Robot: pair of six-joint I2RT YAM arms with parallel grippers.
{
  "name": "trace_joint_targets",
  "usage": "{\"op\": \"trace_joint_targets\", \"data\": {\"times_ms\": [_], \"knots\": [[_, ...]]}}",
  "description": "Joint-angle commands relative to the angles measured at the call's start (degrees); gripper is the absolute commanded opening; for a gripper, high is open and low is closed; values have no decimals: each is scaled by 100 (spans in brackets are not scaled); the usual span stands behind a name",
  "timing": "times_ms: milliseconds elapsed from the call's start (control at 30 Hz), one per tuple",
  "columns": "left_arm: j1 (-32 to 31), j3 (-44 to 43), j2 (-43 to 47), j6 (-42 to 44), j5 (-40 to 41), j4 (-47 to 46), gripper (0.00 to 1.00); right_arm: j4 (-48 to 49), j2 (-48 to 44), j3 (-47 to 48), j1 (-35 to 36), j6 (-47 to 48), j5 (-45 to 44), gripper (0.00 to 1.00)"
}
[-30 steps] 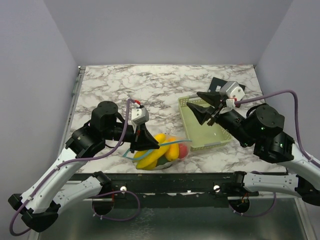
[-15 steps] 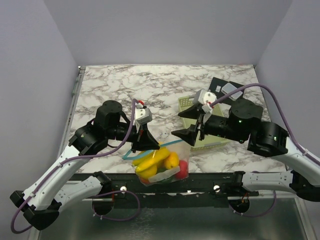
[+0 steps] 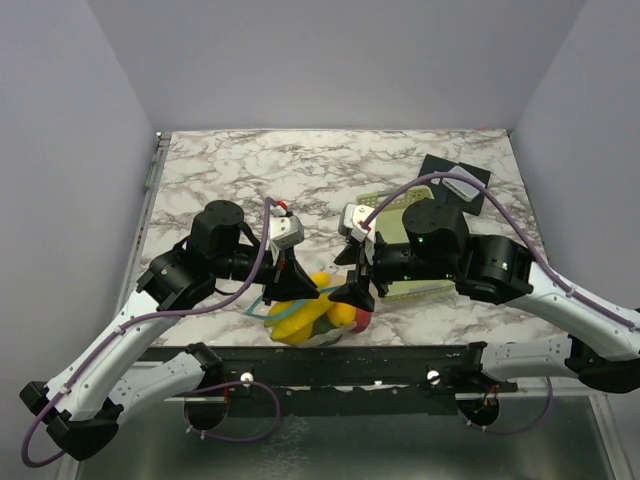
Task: Place the food in the zip-top bag and seal the zipper
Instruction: Zip the zipper food storage bag at the center of the board.
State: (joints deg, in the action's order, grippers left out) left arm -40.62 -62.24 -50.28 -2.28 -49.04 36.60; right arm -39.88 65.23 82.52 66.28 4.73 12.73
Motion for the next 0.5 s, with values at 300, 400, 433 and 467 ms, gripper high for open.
{"op": "trace_joint_targets", "data": {"times_ms": [300, 400, 433, 467], "knots": [[-25, -305, 60, 64, -188, -21, 0, -362, 318, -187, -1, 152, 314, 69], [-25, -324, 71, 40, -237, -21, 0, -346, 356, -224, -1, 190, 386, 66], [-25, -328, 79, 31, -227, -21, 0, -345, 370, -234, -1, 205, 407, 65], [-25, -332, 80, 22, -209, -21, 0, -343, 382, -243, 2, 216, 418, 64]]}}
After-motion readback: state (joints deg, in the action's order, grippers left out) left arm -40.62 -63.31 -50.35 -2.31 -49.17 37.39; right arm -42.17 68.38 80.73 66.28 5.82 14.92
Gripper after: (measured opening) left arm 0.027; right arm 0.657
